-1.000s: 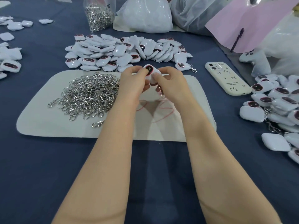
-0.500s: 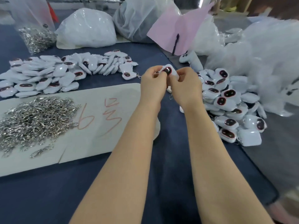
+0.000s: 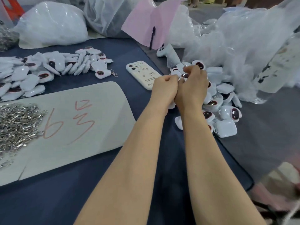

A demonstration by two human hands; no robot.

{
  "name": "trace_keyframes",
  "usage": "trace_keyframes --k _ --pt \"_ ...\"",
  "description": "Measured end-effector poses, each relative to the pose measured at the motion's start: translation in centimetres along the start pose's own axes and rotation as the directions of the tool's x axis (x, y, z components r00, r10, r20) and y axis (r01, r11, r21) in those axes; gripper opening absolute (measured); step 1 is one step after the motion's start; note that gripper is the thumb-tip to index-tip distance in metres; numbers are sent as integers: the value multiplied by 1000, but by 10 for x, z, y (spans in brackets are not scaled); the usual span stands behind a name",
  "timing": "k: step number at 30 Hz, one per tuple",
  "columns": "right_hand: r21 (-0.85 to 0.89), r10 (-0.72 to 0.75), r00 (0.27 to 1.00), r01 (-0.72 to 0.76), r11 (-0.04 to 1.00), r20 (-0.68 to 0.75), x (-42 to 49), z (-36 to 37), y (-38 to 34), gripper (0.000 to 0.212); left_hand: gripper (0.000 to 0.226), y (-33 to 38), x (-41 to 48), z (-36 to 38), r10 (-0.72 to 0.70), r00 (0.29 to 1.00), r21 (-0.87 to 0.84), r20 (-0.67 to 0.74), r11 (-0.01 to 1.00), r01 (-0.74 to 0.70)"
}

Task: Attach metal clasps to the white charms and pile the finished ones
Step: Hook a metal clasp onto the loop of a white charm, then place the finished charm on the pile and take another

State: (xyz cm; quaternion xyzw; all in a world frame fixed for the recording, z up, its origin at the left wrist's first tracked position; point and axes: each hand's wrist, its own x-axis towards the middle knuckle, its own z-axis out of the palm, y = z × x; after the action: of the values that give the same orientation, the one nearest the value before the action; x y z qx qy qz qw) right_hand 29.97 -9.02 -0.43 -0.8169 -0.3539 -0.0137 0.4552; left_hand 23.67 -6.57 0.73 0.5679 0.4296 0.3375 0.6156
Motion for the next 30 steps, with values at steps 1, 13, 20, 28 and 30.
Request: trace_keyframes --k 1,13,20,28,30 --pt "-9 7 1000 -7 1000 11 -1 0 1 32 16 -1 0 1 -12 1000 8 8 1000 12" --pt "307 -99 994 78 948 53 -10 24 -43 22 12 11 9 -47 39 975 -254 -218 963 -95" --pt "458 -248 915 81 885 317 -39 93 -117 21 22 21 23 -152 11 868 -287 -497 942 -177" --pt "364 -289 811 101 926 510 -62 187 -173 35 25 9 48 -267 -180 688 -392 -703 905 -165" --pt "352 -327 798 156 923 506 -63 205 -181 42 56 6 54 -275 -183 721 -408 -668 900 -150"
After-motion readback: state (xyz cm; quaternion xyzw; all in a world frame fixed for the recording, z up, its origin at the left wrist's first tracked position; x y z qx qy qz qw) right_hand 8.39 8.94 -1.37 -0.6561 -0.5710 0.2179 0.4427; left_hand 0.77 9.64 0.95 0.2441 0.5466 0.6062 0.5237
